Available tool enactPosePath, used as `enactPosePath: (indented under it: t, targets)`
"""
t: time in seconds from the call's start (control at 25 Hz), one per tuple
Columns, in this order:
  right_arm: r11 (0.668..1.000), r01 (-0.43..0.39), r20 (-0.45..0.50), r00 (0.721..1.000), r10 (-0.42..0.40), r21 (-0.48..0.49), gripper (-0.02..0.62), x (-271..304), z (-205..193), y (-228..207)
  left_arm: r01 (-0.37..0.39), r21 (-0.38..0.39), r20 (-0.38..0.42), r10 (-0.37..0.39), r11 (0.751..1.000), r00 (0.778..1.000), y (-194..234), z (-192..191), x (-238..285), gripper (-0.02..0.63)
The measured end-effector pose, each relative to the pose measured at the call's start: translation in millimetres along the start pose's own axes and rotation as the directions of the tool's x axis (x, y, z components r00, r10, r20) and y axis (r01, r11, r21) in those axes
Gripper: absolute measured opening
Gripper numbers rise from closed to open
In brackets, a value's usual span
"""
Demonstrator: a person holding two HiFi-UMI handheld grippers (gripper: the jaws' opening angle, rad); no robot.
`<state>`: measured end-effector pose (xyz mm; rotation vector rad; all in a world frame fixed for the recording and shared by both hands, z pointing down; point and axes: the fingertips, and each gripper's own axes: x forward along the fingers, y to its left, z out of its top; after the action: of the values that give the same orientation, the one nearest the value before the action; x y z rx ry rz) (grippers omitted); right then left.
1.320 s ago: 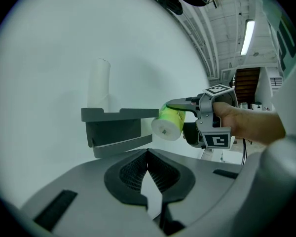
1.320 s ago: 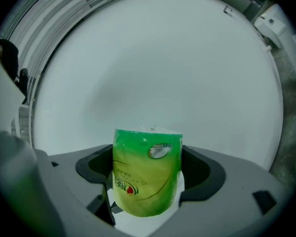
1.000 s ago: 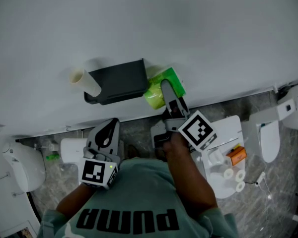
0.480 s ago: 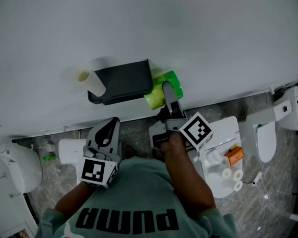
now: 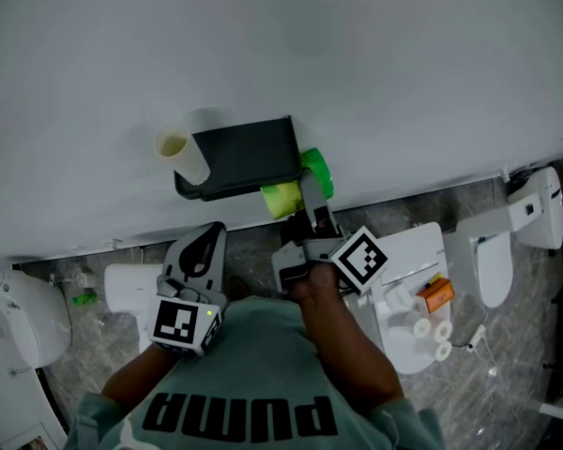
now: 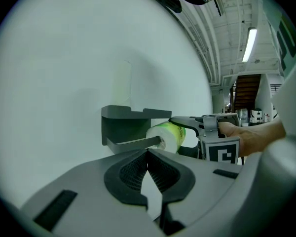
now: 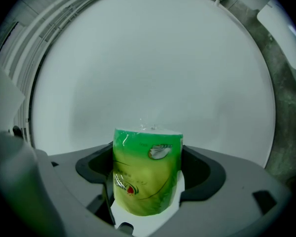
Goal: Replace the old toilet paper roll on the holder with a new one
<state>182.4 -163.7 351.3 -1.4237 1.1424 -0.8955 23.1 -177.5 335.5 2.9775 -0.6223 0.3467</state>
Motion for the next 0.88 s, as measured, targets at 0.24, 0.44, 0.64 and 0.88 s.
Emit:
enactPosePath:
  t: [0.24,0.44,0.64,0.88]
  targets:
    - [1.0,-0.001,0.013,1.0,0.001,0.021,0.414,-2.0,-4.9,-0.2,0.021,-0.013,-0.018,-0.021,1.0,1.0,4.9,-3.8,1.5,0.003]
    - [0.999,-0.002,0.015,1.0,0.002,0.043,0.414,-6.1,-13.1,-1.9,0.045,-0.019,0.019,-0.045,0.999,0.999,7.6,-3.8,4.9,0.003]
    - [0.996,-0.037,0.012,0.999,0.037,0.079,0.414,-11.5,-21.4,-2.1,0.065,-0.035,0.032,-0.064,0.997,0.997,7.9,-4.3,6.6,0.003]
    - [0.994,-0.058,0.006,0.998,0.057,0.088,0.413,-12.5,-30.6,-4.1,0.088,-0.035,0.016,-0.087,0.996,0.996,10.8,-10.7,8.2,0.003]
